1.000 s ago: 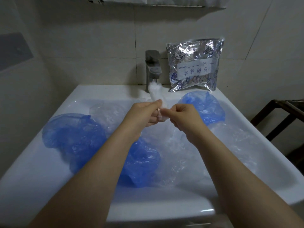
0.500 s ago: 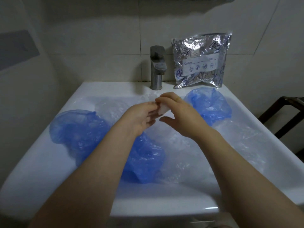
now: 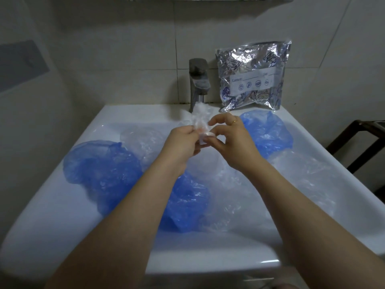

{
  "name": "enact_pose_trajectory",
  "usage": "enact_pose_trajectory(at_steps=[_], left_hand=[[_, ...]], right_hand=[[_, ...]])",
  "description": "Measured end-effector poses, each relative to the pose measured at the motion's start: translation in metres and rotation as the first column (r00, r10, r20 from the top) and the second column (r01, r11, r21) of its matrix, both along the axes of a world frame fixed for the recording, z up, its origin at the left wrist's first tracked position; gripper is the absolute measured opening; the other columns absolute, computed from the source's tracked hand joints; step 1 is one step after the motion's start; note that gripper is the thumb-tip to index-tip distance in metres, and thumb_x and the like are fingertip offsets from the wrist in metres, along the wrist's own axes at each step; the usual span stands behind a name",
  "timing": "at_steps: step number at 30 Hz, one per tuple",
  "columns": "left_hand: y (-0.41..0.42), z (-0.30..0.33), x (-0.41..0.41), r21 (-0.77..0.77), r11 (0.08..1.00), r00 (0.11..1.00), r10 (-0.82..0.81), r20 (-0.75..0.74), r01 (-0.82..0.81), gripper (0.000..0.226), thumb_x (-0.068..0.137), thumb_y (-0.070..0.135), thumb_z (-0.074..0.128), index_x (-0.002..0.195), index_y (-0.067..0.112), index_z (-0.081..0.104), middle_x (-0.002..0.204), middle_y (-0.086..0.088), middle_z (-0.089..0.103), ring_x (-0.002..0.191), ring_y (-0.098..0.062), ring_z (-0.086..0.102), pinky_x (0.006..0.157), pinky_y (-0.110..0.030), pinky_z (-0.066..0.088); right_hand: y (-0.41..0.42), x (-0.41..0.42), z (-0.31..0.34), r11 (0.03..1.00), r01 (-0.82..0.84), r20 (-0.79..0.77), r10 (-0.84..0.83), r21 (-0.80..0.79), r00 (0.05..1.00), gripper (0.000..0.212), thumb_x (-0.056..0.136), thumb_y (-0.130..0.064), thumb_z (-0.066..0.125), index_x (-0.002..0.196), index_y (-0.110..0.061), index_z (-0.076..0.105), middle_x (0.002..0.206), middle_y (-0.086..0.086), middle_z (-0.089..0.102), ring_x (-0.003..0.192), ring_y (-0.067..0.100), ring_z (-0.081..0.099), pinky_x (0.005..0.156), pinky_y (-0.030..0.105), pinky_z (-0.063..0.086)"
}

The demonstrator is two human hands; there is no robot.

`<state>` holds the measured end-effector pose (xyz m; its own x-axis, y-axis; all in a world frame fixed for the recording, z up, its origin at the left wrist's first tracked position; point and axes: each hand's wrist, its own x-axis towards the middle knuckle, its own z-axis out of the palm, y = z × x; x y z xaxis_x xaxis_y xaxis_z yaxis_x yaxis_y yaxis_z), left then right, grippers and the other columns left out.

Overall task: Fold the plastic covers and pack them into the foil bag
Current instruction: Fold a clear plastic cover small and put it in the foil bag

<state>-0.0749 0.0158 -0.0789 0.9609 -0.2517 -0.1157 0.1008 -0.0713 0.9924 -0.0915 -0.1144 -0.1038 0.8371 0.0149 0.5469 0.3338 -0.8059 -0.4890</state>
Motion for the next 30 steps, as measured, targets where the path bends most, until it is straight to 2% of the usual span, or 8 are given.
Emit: enact_pose_trajectory(at_steps=[2, 5, 11, 14, 18, 20, 23, 30], left_hand=[[0.000, 0.001, -0.001, -0.004, 0.999, 0.999, -0.050, 0.013, 0.050, 0.018, 0.098, 0.015, 0.045, 0.092, 0.019, 0.062, 0.082, 0.006, 0.066, 0.073, -0.006, 0.065, 0.083, -0.023, 0.048], [-0.003, 0.001, 0.000, -0.012, 0.995, 0.995, -0.094, -0.010, 0.094, 0.016, 0.095, 0.012, 0.048, 0.089, 0.012, 0.063, 0.086, -0.006, 0.068, 0.077, -0.016, 0.068, 0.084, -0.028, 0.048], [-0.004, -0.008, 0.001, 0.059, 0.996, 0.997, -0.071, 0.033, 0.069, 0.011, 0.092, 0.014, 0.057, 0.084, 0.010, 0.064, 0.083, -0.008, 0.067, 0.072, -0.013, 0.065, 0.073, -0.022, 0.054], [-0.001, -0.008, 0.006, 0.023, 0.999, 0.999, -0.023, 0.031, 0.022, 0.013, 0.092, 0.010, 0.056, 0.093, 0.003, 0.066, 0.078, -0.007, 0.066, 0.067, -0.011, 0.064, 0.058, -0.012, 0.053], [-0.002, -0.008, 0.007, 0.098, 0.992, 0.992, -0.088, 0.088, 0.080, 0.015, 0.091, 0.002, 0.053, 0.101, 0.001, 0.065, 0.085, -0.012, 0.065, 0.074, -0.018, 0.063, 0.060, -0.013, 0.052], [-0.003, -0.008, 0.004, 0.129, 0.985, 0.984, -0.132, 0.121, 0.116, 0.012, 0.089, -0.003, 0.053, 0.091, 0.005, 0.063, 0.086, -0.018, 0.063, 0.074, -0.023, 0.063, 0.063, -0.019, 0.055], [-0.004, -0.007, 0.001, 0.088, 0.988, 0.985, -0.134, 0.107, 0.125, 0.012, 0.088, -0.005, 0.055, 0.093, 0.006, 0.055, 0.084, -0.021, 0.063, 0.059, -0.021, 0.065, 0.053, -0.022, 0.056], [-0.004, -0.007, 0.003, -0.005, 0.995, 0.995, -0.103, 0.011, 0.103, 0.017, 0.087, -0.002, 0.060, 0.097, 0.008, 0.051, 0.081, -0.016, 0.067, 0.056, -0.014, 0.069, 0.057, -0.020, 0.057]], right_hand=[[0.001, -0.001, 0.003, 0.986, 0.022, -0.097, -0.006, 0.167, 0.995, 0.019, 0.085, -0.022, 0.067, 0.073, -0.007, 0.068, 0.112, -0.003, 0.053, 0.106, 0.010, 0.043, 0.078, 0.002, 0.028], [-0.002, -0.002, 0.005, 0.929, 0.076, -0.213, 0.003, 0.362, 0.977, 0.022, 0.082, -0.021, 0.070, 0.066, -0.007, 0.064, 0.100, -0.002, 0.054, 0.090, 0.010, 0.052, 0.074, 0.017, 0.038], [-0.003, -0.003, 0.001, 0.938, 0.103, -0.364, 0.027, 0.332, 0.931, 0.037, 0.081, -0.021, 0.072, 0.074, 0.012, 0.057, 0.052, 0.001, 0.036, 0.046, 0.006, 0.026, 0.044, 0.020, 0.021], [0.003, -0.003, 0.004, 0.908, 0.094, -0.301, 0.037, 0.409, 0.953, 0.025, 0.078, -0.020, 0.074, 0.084, -0.008, 0.053, 0.067, 0.000, 0.052, 0.060, 0.011, 0.047, 0.056, 0.023, 0.040], [-0.002, -0.001, 0.005, 0.730, 0.040, -0.256, 0.187, 0.682, 0.948, 0.051, 0.078, -0.011, 0.074, 0.120, -0.017, 0.046, 0.099, 0.007, 0.062, 0.089, 0.015, 0.061, 0.074, 0.021, 0.052], [-0.006, -0.002, 0.006, 0.753, 0.017, -0.248, 0.195, 0.658, 0.949, 0.054, 0.079, -0.006, 0.072, 0.127, -0.016, 0.049, 0.102, 0.003, 0.063, 0.090, 0.011, 0.061, 0.079, 0.020, 0.050], [-0.008, -0.006, 0.009, 0.892, -0.023, -0.159, 0.106, 0.452, 0.982, 0.028, 0.077, -0.003, 0.071, 0.100, -0.016, 0.066, 0.084, -0.009, 0.064, 0.076, 0.005, 0.056, 0.069, 0.014, 0.044], [-0.009, -0.010, 0.011, 0.946, -0.071, -0.177, 0.133, 0.316, 0.975, 0.016, 0.077, -0.006, 0.071, 0.088, -0.017, 0.066, 0.082, 0.003, 0.068, 0.072, 0.020, 0.060, 0.068, 0.032, 0.050]])
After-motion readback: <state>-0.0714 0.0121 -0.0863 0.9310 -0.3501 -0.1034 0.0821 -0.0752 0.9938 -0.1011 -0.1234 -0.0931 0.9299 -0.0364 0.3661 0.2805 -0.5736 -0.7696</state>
